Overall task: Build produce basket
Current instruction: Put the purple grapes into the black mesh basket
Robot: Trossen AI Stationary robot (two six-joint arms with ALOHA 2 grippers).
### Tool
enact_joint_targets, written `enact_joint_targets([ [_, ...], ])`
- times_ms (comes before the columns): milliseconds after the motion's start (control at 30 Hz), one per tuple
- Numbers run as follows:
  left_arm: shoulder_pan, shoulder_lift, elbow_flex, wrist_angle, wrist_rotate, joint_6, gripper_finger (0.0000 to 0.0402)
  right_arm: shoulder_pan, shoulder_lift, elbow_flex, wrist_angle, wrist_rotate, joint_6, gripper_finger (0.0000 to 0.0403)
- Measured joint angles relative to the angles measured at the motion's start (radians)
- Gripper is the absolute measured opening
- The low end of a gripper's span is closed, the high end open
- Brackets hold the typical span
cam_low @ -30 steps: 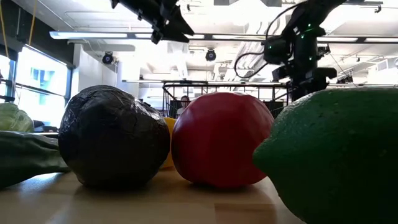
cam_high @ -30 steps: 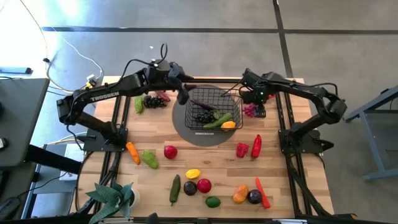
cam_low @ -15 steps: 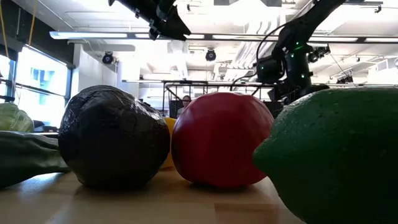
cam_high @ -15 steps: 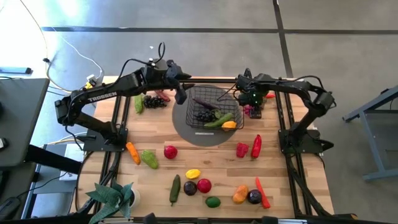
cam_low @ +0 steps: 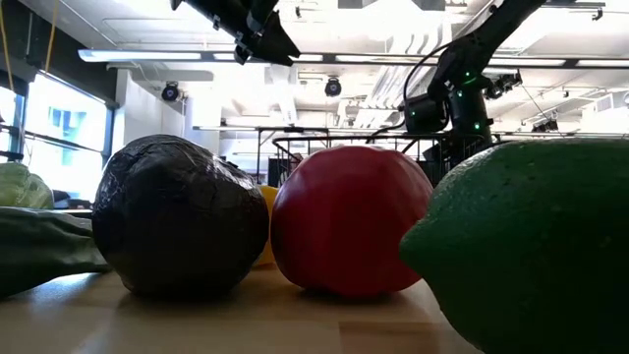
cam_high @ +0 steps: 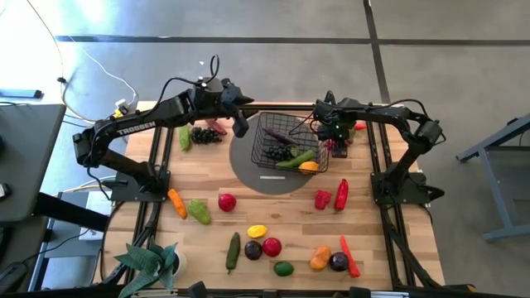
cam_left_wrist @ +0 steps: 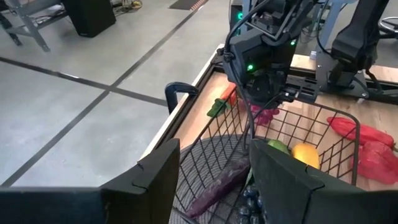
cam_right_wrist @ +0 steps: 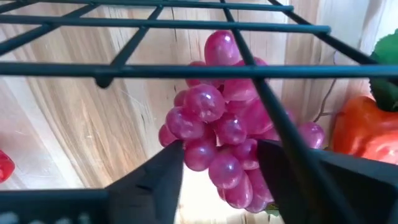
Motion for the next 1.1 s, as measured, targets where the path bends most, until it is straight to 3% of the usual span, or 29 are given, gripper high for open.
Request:
enact_joint_targets([
  [333,0.001,0.0,0.0,0.0,-0.023,0.0,0.0184,0.0,-0.001,0.0,-0.063,-0.031,0.024,0.001],
  [700,0.001,0.001,0.0,0.0,-0.052,0.007,0.0184,0.0,-0.094,0.0,-0.109,-0.056,0.137,0.0001],
  [1100,0.001,0.001,0.0,-0.001,-0.098,0.045,0.0184,0.001,-0.315,0.0,-0.141,-0.053,0.376,0.0],
])
